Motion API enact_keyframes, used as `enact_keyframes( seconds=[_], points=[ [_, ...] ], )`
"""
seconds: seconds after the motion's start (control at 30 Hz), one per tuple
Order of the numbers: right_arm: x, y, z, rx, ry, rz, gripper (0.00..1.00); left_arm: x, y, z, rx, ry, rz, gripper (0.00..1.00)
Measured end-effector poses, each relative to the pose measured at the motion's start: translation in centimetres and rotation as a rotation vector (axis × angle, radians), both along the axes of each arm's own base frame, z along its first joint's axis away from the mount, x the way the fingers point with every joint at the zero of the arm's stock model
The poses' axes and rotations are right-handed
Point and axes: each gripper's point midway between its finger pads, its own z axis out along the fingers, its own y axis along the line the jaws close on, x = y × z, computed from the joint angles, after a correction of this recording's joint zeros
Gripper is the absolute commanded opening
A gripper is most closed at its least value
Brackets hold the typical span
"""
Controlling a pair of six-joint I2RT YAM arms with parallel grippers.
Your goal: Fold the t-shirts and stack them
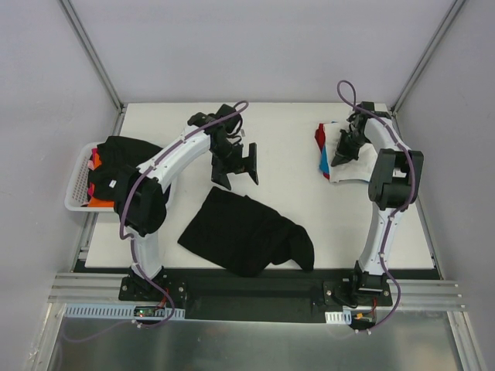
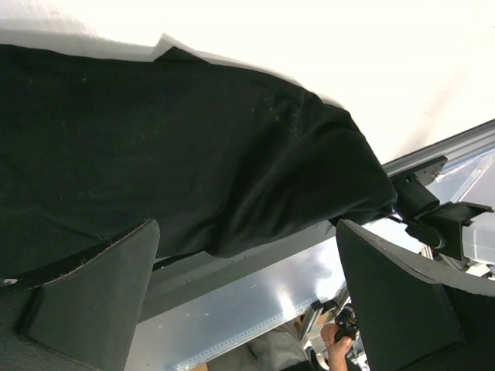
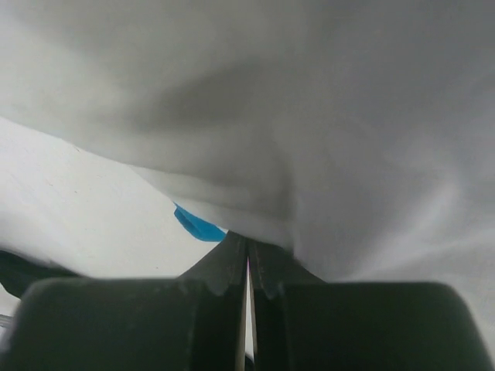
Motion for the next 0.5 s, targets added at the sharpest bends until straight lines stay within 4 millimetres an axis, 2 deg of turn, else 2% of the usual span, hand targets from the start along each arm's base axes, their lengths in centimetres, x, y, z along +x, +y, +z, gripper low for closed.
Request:
enact_keyframes(
  seconds=[0.23, 0.5],
  points=[
    [0.1, -0.8, 0.1, 0.007, 0.002, -0.031, 0.01, -0.2, 0.1, 1.5, -0.020, -0.032, 0.006, 0.99],
    [0.2, -3.7, -0.1, 0.008, 0.016, -0.136, 0.01, -0.2, 0.1, 1.5, -0.021, -0.027, 0.016, 0.99]
  ],
)
